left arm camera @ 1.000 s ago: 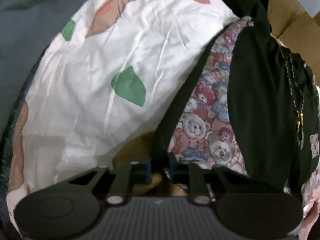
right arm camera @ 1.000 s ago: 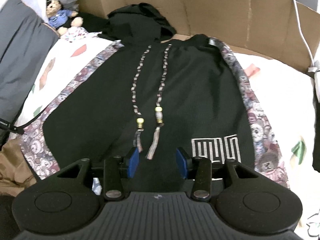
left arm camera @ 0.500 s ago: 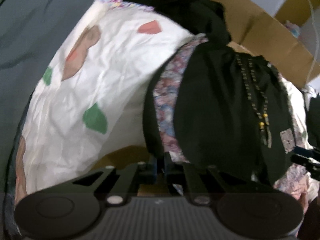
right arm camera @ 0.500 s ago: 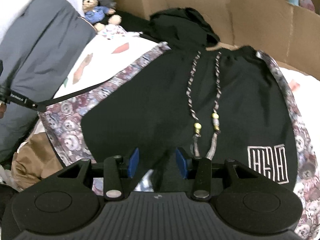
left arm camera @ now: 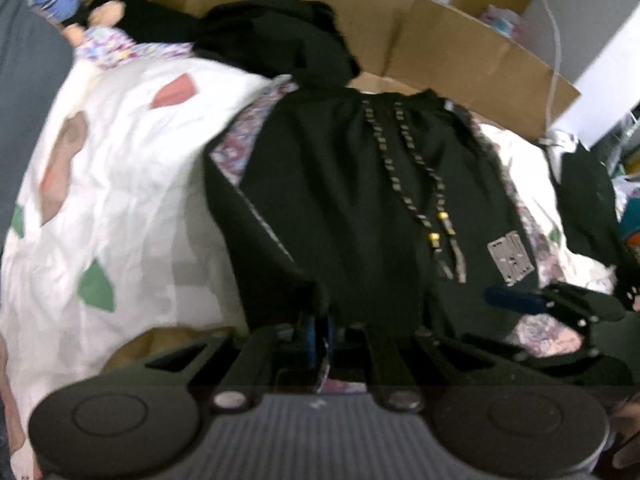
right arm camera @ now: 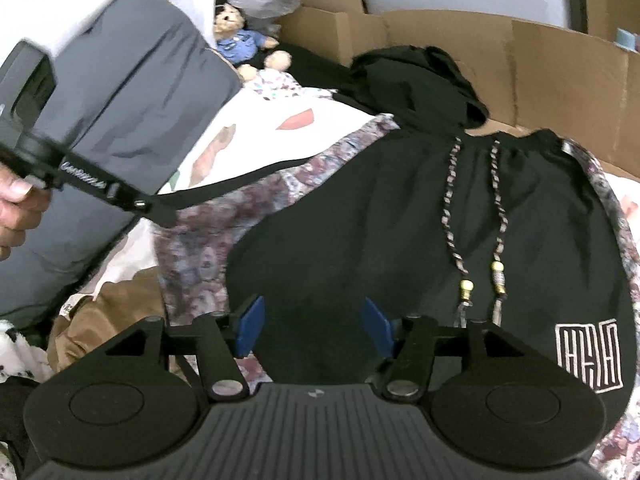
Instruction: Fold clothes
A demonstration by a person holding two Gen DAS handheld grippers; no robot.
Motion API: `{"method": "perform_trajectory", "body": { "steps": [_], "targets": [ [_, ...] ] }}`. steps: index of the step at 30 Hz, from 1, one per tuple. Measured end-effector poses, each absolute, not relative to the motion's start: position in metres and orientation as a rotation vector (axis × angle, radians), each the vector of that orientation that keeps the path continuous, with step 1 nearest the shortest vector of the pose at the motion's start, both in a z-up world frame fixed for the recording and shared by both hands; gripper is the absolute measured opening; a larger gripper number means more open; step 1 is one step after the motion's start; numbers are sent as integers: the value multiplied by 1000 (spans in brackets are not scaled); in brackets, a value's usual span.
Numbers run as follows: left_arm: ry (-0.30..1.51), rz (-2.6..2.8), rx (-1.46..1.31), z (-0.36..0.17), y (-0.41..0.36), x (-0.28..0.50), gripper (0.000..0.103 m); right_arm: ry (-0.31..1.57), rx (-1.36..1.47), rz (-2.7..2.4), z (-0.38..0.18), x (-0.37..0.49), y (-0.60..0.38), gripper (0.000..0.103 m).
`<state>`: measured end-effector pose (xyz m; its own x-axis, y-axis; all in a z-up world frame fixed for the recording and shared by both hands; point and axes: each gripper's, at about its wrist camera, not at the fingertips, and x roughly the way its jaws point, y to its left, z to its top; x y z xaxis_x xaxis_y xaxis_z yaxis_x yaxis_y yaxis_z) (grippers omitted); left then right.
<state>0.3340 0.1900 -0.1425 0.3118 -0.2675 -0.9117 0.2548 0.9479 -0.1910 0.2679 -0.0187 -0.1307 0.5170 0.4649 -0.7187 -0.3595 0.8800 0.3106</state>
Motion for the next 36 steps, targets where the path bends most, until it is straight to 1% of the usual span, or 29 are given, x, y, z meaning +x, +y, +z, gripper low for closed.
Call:
{"method": "perform_trajectory", "body": {
  "steps": [7, 13, 17, 25, 36],
  "targets": [
    [1185, -409, 9, -136, 171, 333, 6, 859, 77, 536, -128, 272, 18, 63],
    [1176, -436, -10, -138, 174, 331, 5, 820, 86, 549, -126, 275, 37, 63],
    [1174, -445, -39, -140, 179, 331, 5, 794, 28, 560, -125, 278, 55, 63],
    [1159, -458, -51, -140, 180, 332, 5, 779, 6, 608, -124, 281, 83, 63],
    [1127, -467, -124, -139, 183, 336, 5, 776, 28, 539, -123, 287, 95, 63]
  ]
}}
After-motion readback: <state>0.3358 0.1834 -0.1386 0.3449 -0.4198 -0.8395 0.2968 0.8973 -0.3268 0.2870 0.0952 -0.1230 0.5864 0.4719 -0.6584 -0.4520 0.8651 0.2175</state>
